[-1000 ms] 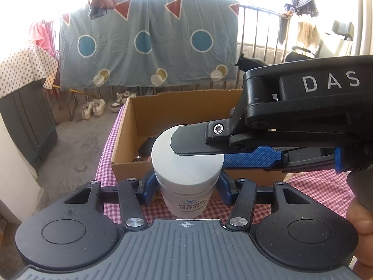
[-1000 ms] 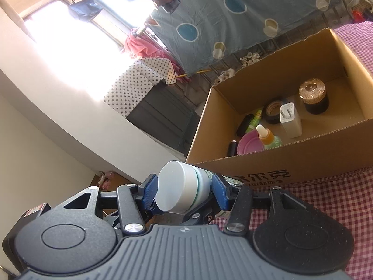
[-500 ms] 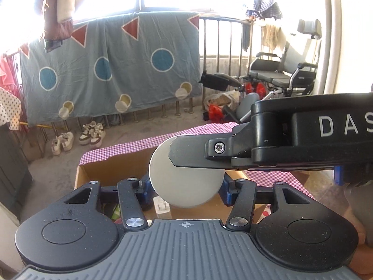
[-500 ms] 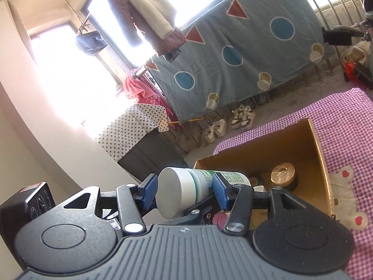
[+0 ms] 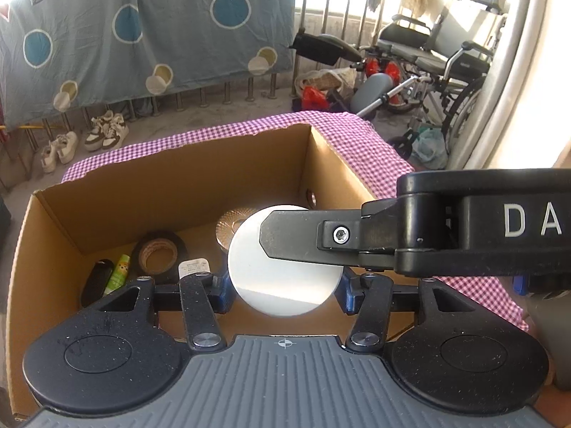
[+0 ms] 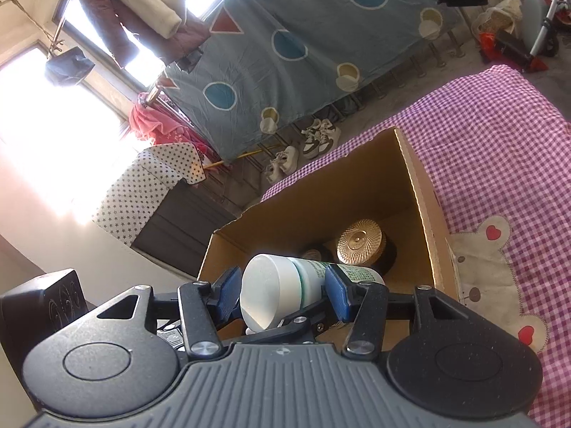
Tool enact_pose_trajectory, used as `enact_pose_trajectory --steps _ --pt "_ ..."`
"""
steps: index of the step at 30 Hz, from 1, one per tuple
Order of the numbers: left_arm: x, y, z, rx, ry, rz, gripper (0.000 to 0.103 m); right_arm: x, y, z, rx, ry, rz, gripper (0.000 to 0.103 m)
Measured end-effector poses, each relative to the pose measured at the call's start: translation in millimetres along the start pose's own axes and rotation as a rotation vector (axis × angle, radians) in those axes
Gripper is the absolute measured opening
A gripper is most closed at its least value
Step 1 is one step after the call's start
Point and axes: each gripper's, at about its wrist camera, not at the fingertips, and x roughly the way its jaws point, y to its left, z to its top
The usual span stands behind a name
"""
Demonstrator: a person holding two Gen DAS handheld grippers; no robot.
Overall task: Organize rigid objects
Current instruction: 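Lift the white bottle and carry it into the box, then set the white bottle down in the box and open the left tool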
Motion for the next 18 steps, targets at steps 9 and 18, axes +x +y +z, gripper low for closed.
enact_pose_trajectory --steps 9,18 --pt "18 4 0 -0.013 0.077 -0.023 0.053 12 -1 2 -0.036 0.032 -0.035 0.060" --pt "20 -3 2 -0.006 0.086 -0.011 0.055 12 -6 6 -0.034 0.023 -0.053 0.069"
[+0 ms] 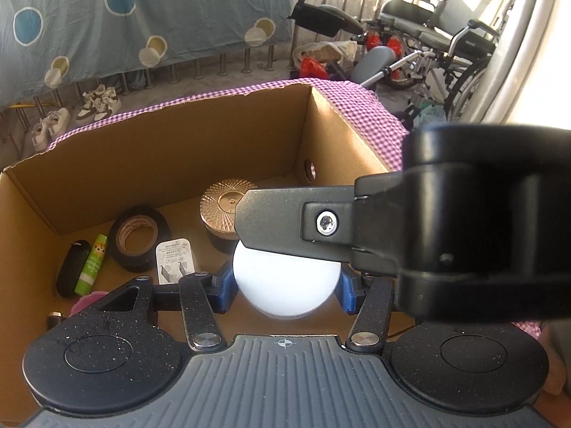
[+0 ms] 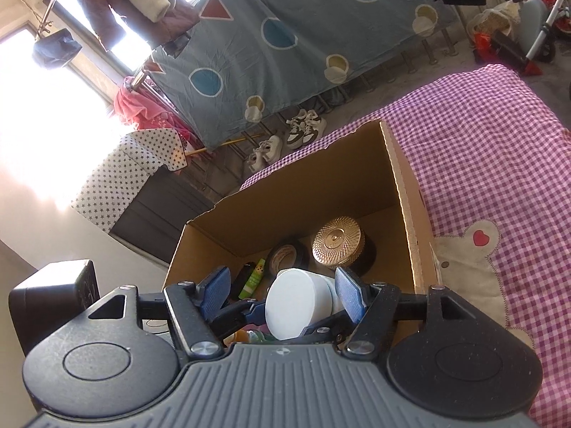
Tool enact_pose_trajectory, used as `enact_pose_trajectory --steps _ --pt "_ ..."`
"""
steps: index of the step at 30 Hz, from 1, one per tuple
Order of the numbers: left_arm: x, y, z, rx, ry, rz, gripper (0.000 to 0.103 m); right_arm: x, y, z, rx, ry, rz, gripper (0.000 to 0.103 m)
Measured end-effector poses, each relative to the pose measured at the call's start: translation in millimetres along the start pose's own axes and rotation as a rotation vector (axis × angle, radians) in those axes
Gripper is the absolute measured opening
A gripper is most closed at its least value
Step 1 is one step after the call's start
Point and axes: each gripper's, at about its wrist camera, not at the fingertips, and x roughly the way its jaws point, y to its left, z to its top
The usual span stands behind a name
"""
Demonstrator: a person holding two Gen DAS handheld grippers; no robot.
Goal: Organize rigid objects
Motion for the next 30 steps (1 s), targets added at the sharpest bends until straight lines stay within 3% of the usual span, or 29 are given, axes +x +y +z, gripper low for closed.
enact_pose_trajectory --steps 8,18,24,30 --pt "-19 -3 -2 0.012 -0.064 0.001 0.070 -20 -2 -6 0.025 -0.058 0.020 0.069" --pt "-77 -6 -16 0.009 -0.191 0.017 0.092 -71 16 -26 0.020 -0.162 0.025 0.073" --pt "-103 -3 -29 -0.006 -0.239 0.049 0.102 -97 39 -43 -0.042 -0.215 -0.022 0.081" --pt "-124 12 -44 -0.076 -0.274 0.106 0.103 -113 56 -65 -0.104 -0.240 -0.106 0.091"
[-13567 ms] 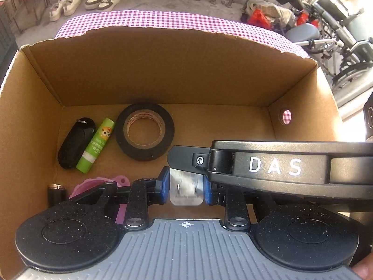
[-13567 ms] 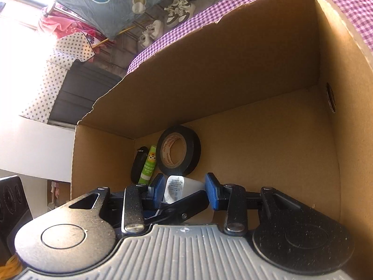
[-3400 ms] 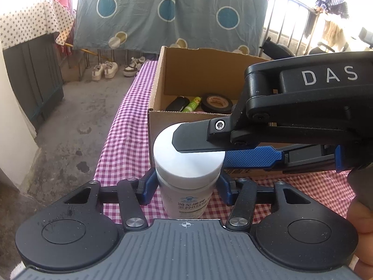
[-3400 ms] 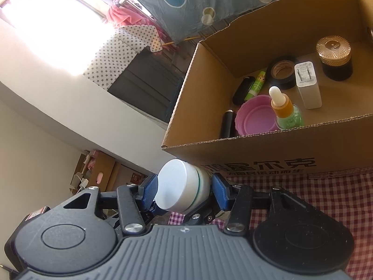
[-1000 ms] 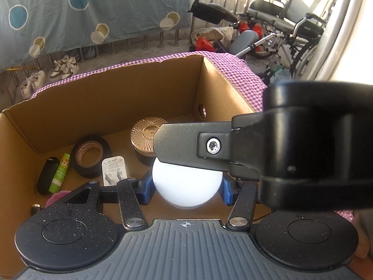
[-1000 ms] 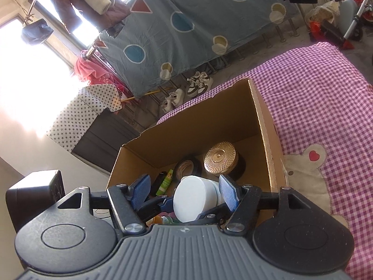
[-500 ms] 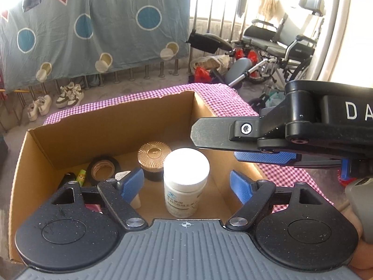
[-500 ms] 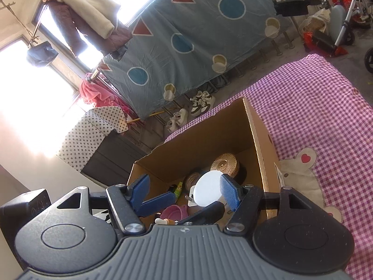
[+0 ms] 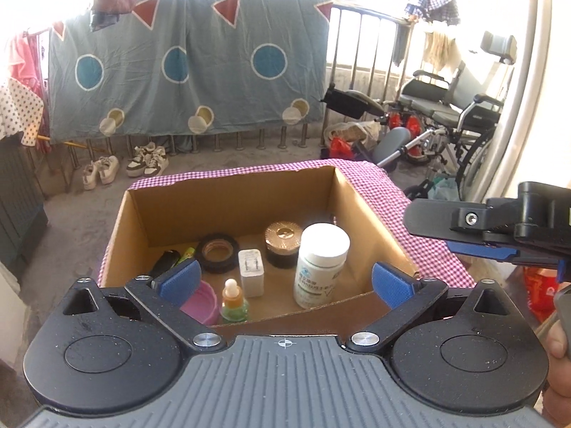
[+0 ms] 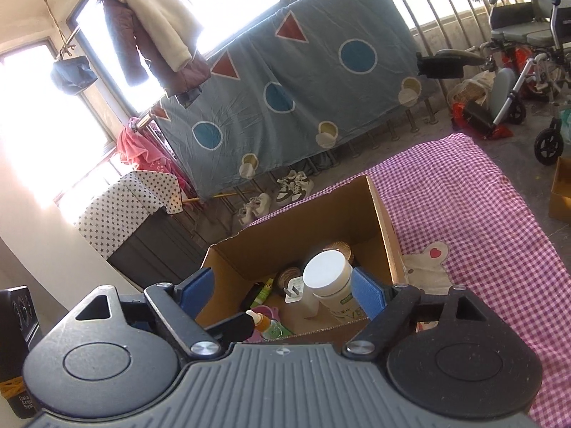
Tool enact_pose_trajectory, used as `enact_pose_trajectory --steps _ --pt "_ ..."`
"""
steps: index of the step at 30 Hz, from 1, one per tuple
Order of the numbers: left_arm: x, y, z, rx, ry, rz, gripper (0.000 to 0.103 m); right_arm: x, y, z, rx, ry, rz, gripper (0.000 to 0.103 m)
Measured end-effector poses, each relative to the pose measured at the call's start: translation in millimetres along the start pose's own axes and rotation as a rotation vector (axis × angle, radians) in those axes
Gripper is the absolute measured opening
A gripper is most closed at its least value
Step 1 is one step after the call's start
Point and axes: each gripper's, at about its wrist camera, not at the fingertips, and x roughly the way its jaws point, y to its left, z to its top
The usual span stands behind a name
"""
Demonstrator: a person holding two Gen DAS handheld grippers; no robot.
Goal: Organize rigid objects
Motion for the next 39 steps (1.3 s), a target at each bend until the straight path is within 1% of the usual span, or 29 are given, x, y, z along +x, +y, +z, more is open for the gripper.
enact_pose_trajectory --steps 2,4,6,8,10,11,14,18,20,23,28,39 --pt "-6 8 -3 -0.026 0.002 0.016 0.103 -7 8 -6 -0.036 -0.010 -0.033 0.092" --pt "-10 15 -5 -0.036 0.008 0.034 0.103 -14 18 -11 -0.080 -0.027 -0.068 0.099" --pt "-15 21 -9 -0.041 0.000 0.082 0.103 -18 27 -15 -0.126 -0.053 -0.105 0.102" --pt "-17 23 -11 -0.027 -0.002 0.141 0.103 -19 35 -19 -0.175 -0.069 -0.155 0.103" --pt "-13 25 -10 -0.024 0.041 0.189 0.103 -15 40 -23 -0.210 -0.075 -0.204 0.103" --pt "-12 27 -10 -0.029 0.057 0.197 0.103 -12 42 -25 -0.224 -0.069 -0.224 0.103" --pt "-8 34 -16 -0.037 0.047 0.195 0.103 0 48 -30 -0.256 -0.047 -0.282 0.103" --pt "-2 41 -22 -0.053 0.059 0.217 0.103 15 55 -37 -0.308 -0.019 -0.323 0.103" --pt "-2 45 -25 -0.072 0.067 0.206 0.103 22 57 -40 -0.331 -0.006 -0.335 0.103" --pt "1 48 -25 -0.092 0.078 0.184 0.103 31 61 -44 -0.355 0.016 -0.351 0.103" --pt "6 46 -26 -0.065 0.085 0.222 0.103 44 63 -46 -0.357 0.047 -0.375 0.103" --pt "9 50 -24 -0.065 0.094 0.237 0.103 55 57 -44 -0.344 0.070 -0.382 0.103"
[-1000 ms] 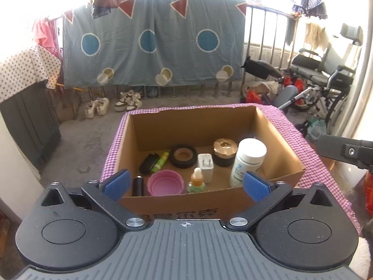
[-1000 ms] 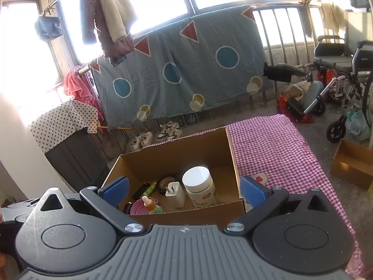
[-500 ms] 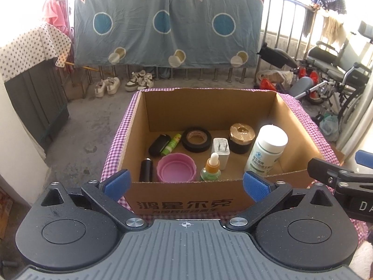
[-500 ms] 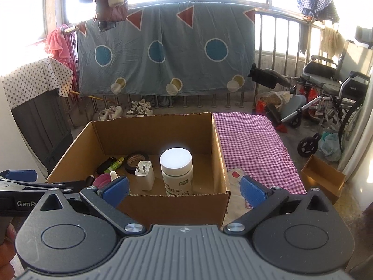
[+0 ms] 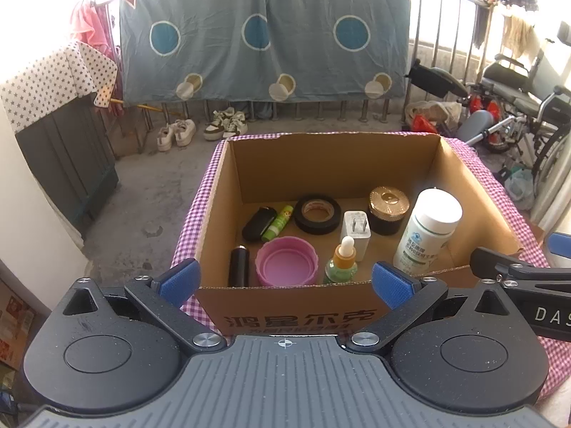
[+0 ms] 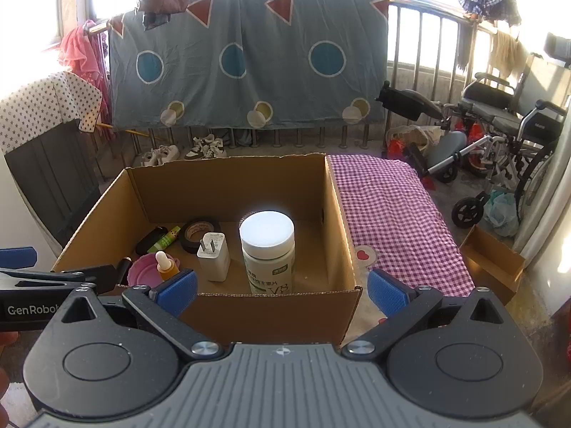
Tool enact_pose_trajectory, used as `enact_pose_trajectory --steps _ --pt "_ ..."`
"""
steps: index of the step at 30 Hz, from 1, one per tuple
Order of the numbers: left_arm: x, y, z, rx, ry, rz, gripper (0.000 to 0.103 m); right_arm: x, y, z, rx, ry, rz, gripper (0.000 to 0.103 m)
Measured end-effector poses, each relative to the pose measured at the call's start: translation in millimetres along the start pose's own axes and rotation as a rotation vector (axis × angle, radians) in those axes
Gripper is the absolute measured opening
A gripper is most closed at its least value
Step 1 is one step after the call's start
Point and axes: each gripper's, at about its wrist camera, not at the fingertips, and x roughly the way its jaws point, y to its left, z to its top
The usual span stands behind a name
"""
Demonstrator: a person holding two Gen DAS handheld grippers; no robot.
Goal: Organize rigid objects
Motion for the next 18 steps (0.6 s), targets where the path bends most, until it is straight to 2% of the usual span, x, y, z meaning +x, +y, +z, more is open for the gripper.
enact_pose_trajectory --steps 18 --pt "1.9 1.7 0.6 -0.007 0.030 0.008 0.102 6.3 -0.2 1.1 -0.003 0.026 -0.003 0.103"
